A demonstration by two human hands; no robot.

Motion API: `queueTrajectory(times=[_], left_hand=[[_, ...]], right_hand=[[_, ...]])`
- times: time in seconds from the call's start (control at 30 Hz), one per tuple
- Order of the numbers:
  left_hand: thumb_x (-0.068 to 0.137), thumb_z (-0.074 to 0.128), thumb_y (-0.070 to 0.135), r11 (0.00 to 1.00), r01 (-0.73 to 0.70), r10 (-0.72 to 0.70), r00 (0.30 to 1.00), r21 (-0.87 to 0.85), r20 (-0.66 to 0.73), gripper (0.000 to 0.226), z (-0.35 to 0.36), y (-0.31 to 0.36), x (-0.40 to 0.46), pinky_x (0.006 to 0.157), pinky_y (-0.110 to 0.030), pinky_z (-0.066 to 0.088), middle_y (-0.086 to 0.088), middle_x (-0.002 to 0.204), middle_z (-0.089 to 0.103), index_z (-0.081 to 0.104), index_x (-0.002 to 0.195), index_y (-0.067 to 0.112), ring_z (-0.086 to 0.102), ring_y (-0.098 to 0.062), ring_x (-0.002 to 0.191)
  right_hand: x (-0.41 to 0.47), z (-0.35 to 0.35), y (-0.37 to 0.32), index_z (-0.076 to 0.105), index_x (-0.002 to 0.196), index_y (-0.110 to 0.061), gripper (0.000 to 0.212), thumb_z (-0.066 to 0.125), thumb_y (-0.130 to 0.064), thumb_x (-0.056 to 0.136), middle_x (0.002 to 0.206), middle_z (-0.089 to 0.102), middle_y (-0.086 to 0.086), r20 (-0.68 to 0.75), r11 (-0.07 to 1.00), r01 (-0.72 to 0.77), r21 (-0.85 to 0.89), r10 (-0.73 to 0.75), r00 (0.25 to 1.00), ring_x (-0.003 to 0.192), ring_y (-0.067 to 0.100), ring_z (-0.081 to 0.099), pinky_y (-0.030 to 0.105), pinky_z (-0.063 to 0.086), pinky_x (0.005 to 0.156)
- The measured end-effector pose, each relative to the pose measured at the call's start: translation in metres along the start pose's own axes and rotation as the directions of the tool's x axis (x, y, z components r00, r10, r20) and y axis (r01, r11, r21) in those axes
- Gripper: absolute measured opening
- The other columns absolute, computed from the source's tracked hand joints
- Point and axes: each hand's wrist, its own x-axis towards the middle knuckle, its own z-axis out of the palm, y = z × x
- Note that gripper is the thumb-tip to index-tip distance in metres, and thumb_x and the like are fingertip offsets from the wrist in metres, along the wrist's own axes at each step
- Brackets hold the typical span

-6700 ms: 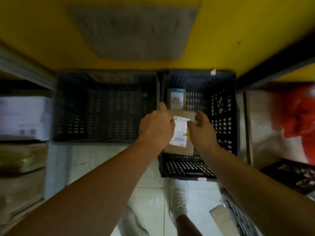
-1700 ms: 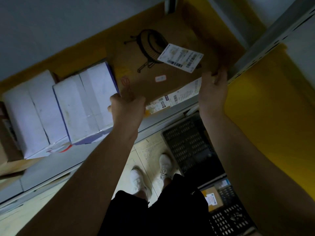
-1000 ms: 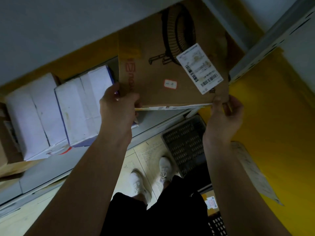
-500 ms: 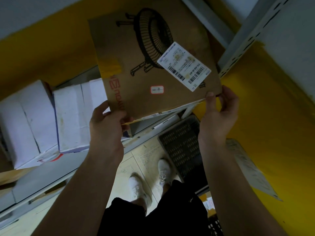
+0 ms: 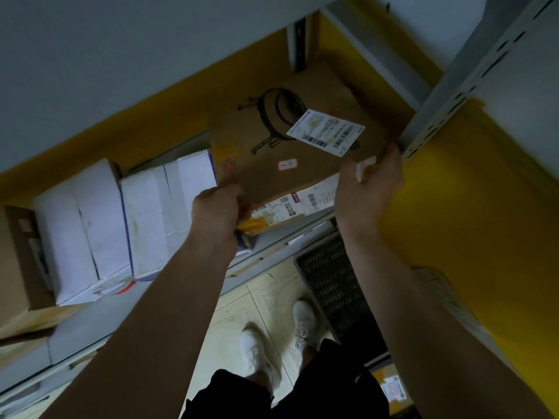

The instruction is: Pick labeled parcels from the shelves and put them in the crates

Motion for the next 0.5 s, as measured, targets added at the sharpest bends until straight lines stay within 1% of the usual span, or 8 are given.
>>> queueTrajectory(times=[0.07,0.13,0.23,0.3,0.37,0.4,0.47,0.5], left_hand=[[0.102,0.061,0.008,1.0,-0.002,0.002,1.0,0.023,-0.018,0.012,0.002,0.0,0.008,0.048,-0.016,0.054,-0.009,0.097,0.069,0.065,0.112,0.002,0.068,-0.011,0.067],[0.096,0.065,0.014,0.996,0.001,0.004,0.998,0.084,-0.057,0.023,0.002,0.001,0.014,0.047,-0.017,0.053,-0.011,0.106,0.073,0.07,0.116,0.005,0.073,-0.015,0.077],[0.073,0.065,0.034,0.989,0.04,-0.024,0.994,0.142,-0.111,0.054,0.007,0.004,0.021,0.051,-0.027,0.054,-0.013,0.124,0.067,0.069,0.121,0.012,0.076,-0.025,0.094],[0.065,0.061,0.035,0.985,0.049,-0.033,0.994,0.164,-0.102,0.061,0.015,0.005,0.026,0.064,-0.034,0.061,-0.013,0.129,0.062,0.065,0.122,0.014,0.075,-0.028,0.098],[0.065,0.06,0.032,0.972,0.043,-0.031,0.998,0.229,-0.056,0.053,0.024,0.012,0.016,0.083,-0.039,0.064,-0.013,0.132,0.057,0.063,0.116,0.016,0.071,-0.027,0.101],[0.071,0.061,0.03,0.965,0.029,-0.02,0.999,0.26,-0.037,0.043,0.028,0.015,0.011,0.084,-0.039,0.062,-0.013,0.133,0.054,0.062,0.112,0.017,0.067,-0.025,0.1],[0.087,0.062,0.024,0.953,-0.002,0.021,0.998,0.303,-0.06,0.027,0.036,0.014,0.003,0.072,-0.034,0.054,-0.011,0.135,0.043,0.058,0.112,0.014,0.057,-0.02,0.09],[0.09,0.062,0.02,0.947,-0.005,0.027,0.998,0.322,-0.063,0.029,0.038,0.01,0.002,0.073,-0.035,0.055,-0.012,0.137,0.038,0.054,0.117,0.014,0.055,-0.021,0.089]], right_hand=[[0.002,0.004,-0.001,0.043,0.152,-0.003,0.078,0.052,-0.049,0.09,0.151,0.052,0.016,0.103,0.986,-0.023,-0.165,0.04,0.994,0.138,0.036,0.044,0.051,0.036,0.118],[0.005,0.008,-0.001,0.042,0.152,-0.002,0.081,0.052,-0.052,0.088,0.154,0.049,0.018,0.163,0.98,-0.031,-0.196,0.064,0.985,0.143,0.036,0.038,0.048,0.033,0.121],[0.013,0.018,-0.008,0.044,0.146,-0.003,0.074,0.064,-0.042,0.087,0.147,0.051,0.018,0.219,0.986,-0.049,-0.16,0.083,0.972,0.139,0.035,0.04,0.048,0.038,0.118],[0.024,0.029,-0.009,0.047,0.143,-0.004,0.078,0.061,-0.049,0.08,0.142,0.056,0.017,0.218,0.984,-0.084,-0.157,0.117,0.969,0.133,0.036,0.049,0.052,0.045,0.113],[0.037,0.038,-0.005,0.049,0.14,-0.003,0.084,0.053,-0.058,0.077,0.139,0.06,0.019,0.206,0.978,-0.114,-0.177,0.15,0.967,0.13,0.039,0.056,0.055,0.049,0.11],[0.041,0.04,-0.006,0.05,0.14,-0.001,0.082,0.052,-0.057,0.079,0.139,0.06,0.021,0.211,0.971,-0.133,-0.197,0.174,0.962,0.13,0.041,0.056,0.055,0.047,0.111],[0.044,0.041,-0.009,0.05,0.138,0.002,0.071,0.055,-0.046,0.086,0.14,0.057,0.025,0.224,0.954,-0.193,-0.229,0.244,0.944,0.131,0.044,0.053,0.055,0.044,0.112],[0.044,0.041,-0.01,0.05,0.137,0.004,0.064,0.057,-0.039,0.089,0.139,0.057,0.026,0.228,0.95,-0.202,-0.24,0.257,0.939,0.13,0.044,0.052,0.054,0.044,0.112]])
